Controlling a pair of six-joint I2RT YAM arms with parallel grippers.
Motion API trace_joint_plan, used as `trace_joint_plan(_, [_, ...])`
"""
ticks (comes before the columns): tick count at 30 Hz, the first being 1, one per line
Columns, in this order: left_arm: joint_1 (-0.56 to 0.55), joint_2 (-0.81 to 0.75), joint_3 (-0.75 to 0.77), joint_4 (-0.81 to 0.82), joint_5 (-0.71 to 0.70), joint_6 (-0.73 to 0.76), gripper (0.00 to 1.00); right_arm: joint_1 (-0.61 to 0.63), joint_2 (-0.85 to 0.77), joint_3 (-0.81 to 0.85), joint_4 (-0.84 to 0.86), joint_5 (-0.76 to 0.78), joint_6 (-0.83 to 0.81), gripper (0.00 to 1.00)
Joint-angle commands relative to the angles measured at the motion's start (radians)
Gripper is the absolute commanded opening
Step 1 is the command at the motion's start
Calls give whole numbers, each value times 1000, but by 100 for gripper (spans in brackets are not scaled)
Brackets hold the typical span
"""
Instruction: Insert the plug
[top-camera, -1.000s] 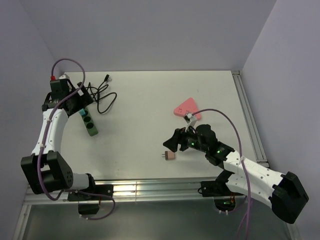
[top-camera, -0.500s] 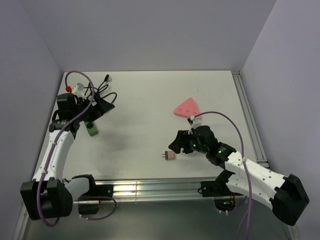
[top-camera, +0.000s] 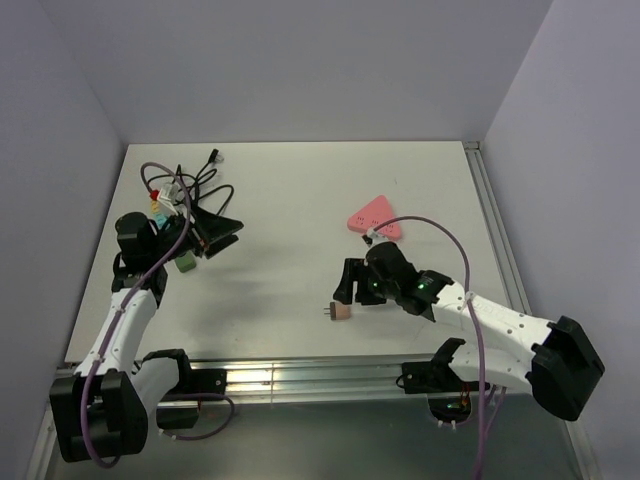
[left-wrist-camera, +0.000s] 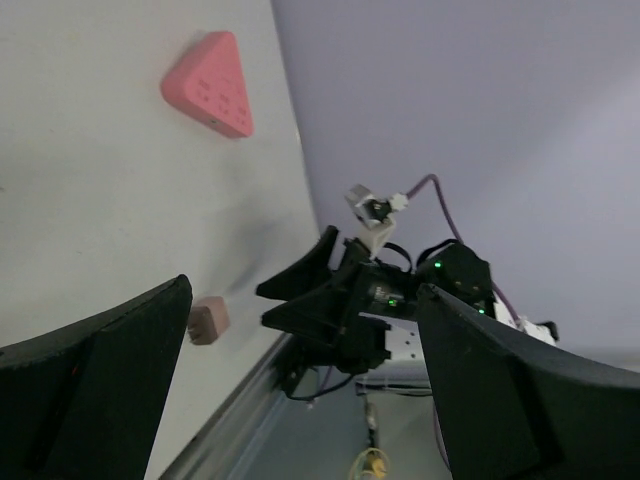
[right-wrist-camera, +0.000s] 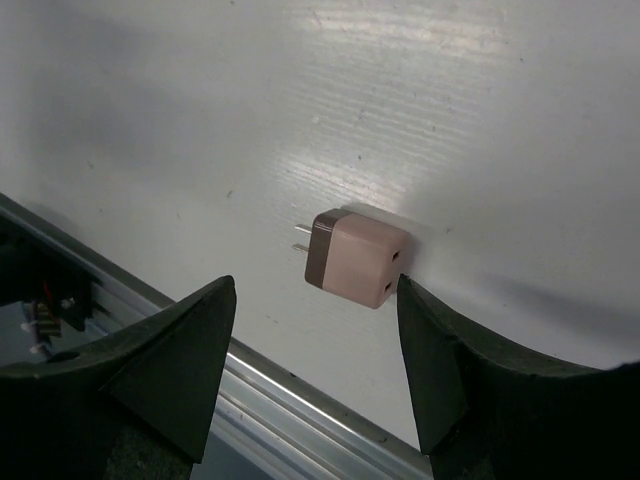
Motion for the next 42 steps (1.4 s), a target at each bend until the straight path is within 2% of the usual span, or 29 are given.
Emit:
trace_joint_plan(1, [4, -9, -54, 251, 170, -197, 99, 81, 51, 68, -24, 98, 76, 72])
trace_joint_plan(3, [4, -14, -65, 233, 164, -217, 99, 101, 80, 88, -39, 159, 99, 72])
trace_joint_plan(5, [3, -49, -58, 99, 135, -159, 99, 113, 128, 99, -45, 169, 104, 72])
trace_joint_plan(9, [-16, -130, -36, -30, 66, -87, 99, 142, 201, 133, -70, 204, 112, 73])
trace_joint_plan(13, [-57, -158, -35, -80, 45, -65, 97, 167, 255, 154, -104, 268, 115, 73])
trace_joint_plan(20, [-71, -207, -62, -101, 19, -67, 93, 176, 295, 162, -90, 278, 101, 72])
trace_joint_plan(29, [-128, -244, 2, -167, -40, -10, 86, 192, 352, 133, -21, 273, 118, 69])
trace_joint_plan(37, [-188, -253, 59, -284, -98, 123, 82, 202, 393, 117, 40, 253, 141, 59])
trace_joint_plan(42, [-246, -226, 83, -305, -142, 174, 83, 210, 380, 11, 222, 189, 197, 40])
